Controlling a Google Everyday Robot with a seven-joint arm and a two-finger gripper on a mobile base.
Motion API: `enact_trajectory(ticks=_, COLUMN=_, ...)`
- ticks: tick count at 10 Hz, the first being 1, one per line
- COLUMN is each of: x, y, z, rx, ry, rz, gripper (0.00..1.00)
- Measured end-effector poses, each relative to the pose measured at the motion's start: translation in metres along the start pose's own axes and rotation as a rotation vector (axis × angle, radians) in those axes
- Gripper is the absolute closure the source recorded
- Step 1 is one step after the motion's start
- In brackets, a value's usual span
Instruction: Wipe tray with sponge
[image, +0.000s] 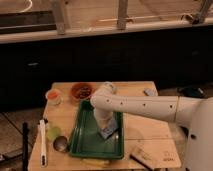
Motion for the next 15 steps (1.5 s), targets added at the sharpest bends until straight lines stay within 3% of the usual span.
enact_trajectory(ticks=15, x=0.003, y=-0.012, z=0.006, rx=-0.016, ry=-0.005, rz=-0.016, gripper=0.79)
